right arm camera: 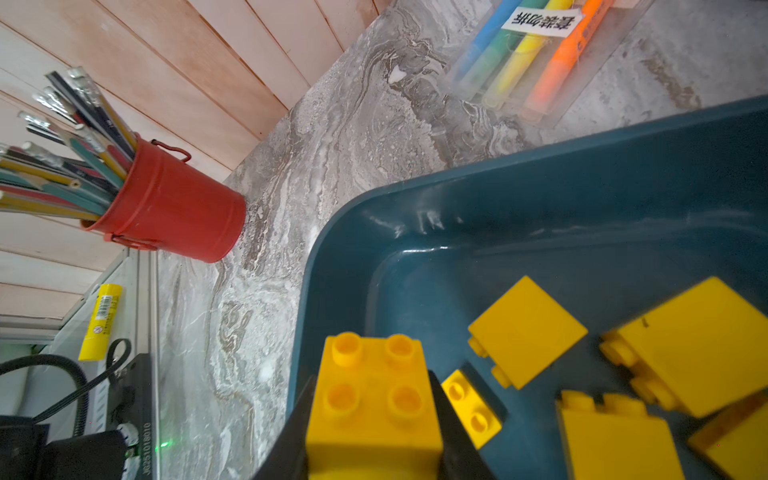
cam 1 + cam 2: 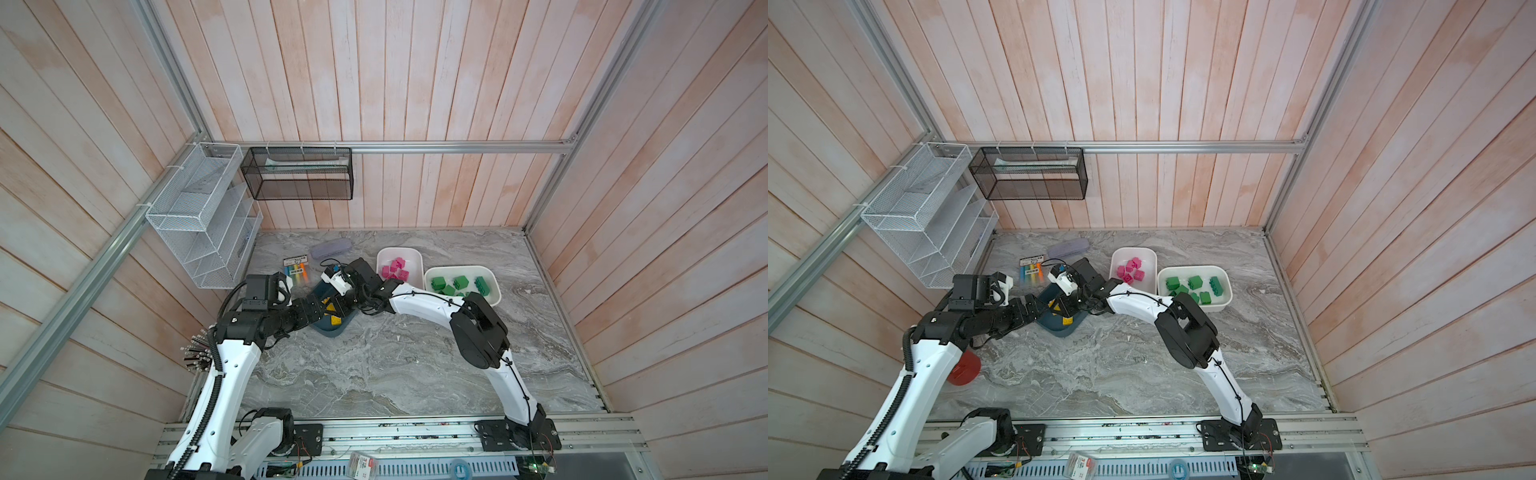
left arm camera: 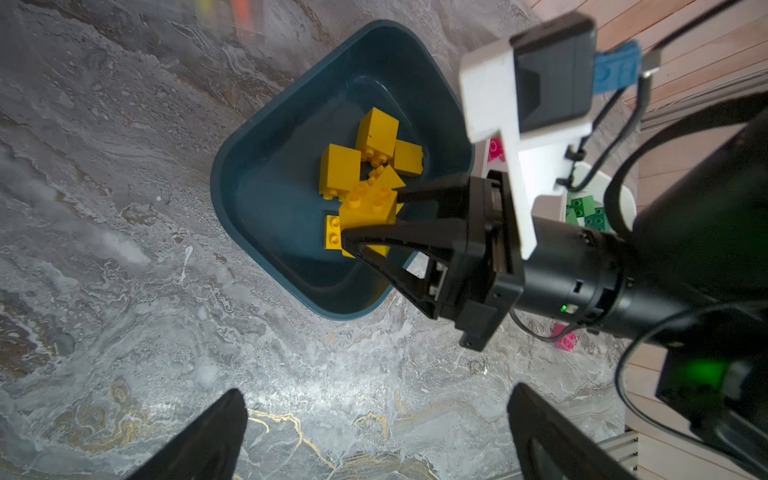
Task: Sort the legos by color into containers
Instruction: 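Carry the yellow brick into the teal tub and open right gripper, then lower the right gripper to the last pink brick and grasp it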
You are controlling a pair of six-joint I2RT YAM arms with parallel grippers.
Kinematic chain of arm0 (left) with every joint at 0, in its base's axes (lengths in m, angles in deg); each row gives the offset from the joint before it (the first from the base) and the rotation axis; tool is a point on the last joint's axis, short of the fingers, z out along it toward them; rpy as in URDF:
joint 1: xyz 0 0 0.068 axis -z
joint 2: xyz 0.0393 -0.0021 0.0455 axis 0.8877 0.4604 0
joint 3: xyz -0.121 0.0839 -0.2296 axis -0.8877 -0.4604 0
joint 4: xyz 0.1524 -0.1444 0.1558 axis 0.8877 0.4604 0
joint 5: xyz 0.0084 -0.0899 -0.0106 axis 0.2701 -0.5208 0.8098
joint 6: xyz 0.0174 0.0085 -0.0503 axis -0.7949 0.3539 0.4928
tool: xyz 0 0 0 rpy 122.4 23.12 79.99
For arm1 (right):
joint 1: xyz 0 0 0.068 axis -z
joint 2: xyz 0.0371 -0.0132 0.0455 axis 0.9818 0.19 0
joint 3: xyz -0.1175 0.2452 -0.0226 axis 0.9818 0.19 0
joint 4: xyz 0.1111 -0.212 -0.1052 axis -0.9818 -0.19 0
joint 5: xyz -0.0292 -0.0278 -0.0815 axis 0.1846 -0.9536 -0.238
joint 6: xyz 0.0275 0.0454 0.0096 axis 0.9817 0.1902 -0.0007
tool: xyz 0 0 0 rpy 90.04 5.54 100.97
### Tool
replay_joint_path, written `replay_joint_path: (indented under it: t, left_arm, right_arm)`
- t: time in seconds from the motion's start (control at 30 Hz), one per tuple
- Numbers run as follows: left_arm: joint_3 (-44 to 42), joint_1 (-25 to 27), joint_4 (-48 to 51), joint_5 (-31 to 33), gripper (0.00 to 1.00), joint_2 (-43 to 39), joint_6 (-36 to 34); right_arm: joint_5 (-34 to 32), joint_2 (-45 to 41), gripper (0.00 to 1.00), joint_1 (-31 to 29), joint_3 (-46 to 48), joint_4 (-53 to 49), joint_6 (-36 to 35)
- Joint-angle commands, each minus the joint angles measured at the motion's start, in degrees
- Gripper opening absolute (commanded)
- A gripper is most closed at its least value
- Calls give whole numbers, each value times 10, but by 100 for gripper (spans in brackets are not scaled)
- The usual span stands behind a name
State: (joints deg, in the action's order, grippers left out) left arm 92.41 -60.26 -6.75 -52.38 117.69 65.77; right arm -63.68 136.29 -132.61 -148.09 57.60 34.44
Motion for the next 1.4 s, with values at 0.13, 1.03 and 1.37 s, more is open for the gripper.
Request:
replay_joint_path:
  t: [0.13, 1.03, 1.37]
  left_arm:
    - [-19, -3, -37, -29, 100, 4, 13]
    - [-62, -1, -126, -118, 100, 21, 42]
    - [-55, 1, -143, -134, 100, 62, 33]
  right_arm:
    - [-7, 64, 40, -1, -97, -57, -39]
    - [-218, -550, 73, 147, 444, -207, 114]
    - [-309, -696, 78, 239, 595, -325, 269]
